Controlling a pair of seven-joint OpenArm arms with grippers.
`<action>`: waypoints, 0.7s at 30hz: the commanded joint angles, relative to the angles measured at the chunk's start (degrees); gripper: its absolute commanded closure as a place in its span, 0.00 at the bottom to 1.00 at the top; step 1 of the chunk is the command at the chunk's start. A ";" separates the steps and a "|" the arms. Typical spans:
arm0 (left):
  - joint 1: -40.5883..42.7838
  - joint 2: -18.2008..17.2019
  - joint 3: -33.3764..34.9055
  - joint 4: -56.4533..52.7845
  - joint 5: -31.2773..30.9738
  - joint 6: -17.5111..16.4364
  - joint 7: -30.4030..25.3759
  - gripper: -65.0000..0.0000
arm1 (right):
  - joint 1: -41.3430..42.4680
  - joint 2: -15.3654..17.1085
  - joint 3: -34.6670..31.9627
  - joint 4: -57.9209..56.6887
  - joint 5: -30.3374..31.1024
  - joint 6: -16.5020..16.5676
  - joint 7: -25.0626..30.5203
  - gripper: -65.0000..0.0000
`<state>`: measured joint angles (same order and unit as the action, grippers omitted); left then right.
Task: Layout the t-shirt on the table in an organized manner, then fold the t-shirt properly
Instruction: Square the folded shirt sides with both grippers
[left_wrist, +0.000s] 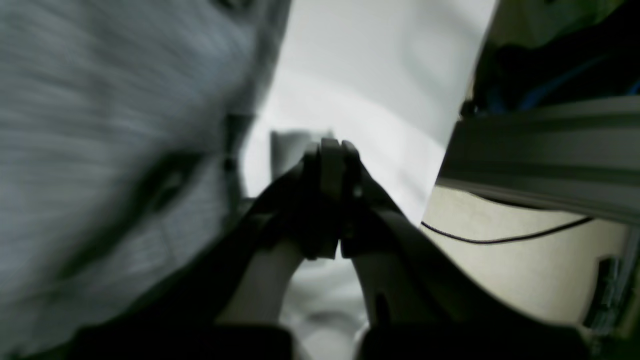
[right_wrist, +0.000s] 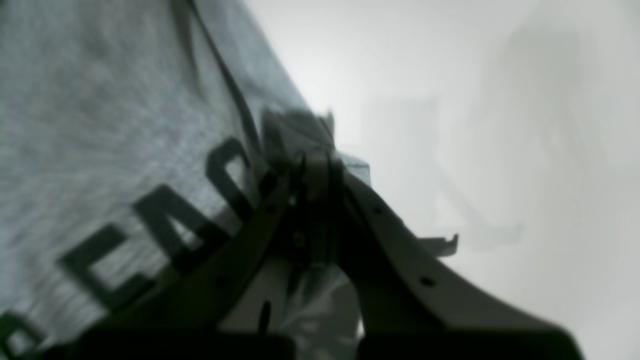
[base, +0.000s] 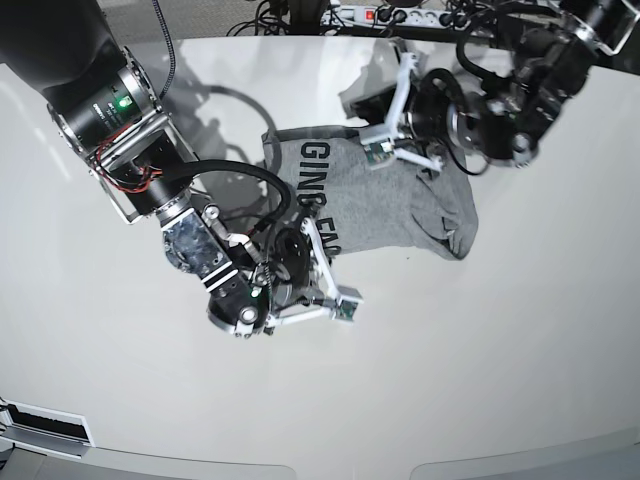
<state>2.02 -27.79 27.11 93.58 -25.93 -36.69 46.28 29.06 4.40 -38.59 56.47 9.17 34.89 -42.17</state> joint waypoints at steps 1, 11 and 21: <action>-1.53 0.33 -0.04 -0.57 -0.24 -0.31 -1.05 1.00 | 1.90 -0.09 0.22 0.15 -0.66 0.02 0.33 1.00; -16.72 1.07 -0.02 -16.31 4.92 0.02 -6.82 1.00 | 0.76 3.91 0.39 1.31 8.66 -2.03 -5.55 1.00; -30.91 4.52 -0.02 -32.33 4.87 0.07 -14.97 1.00 | -9.49 9.44 1.40 17.40 15.15 -6.19 -8.68 1.00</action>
<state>-27.03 -23.31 27.42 60.34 -19.94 -36.45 32.86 17.91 13.65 -37.67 73.03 23.64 28.84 -51.53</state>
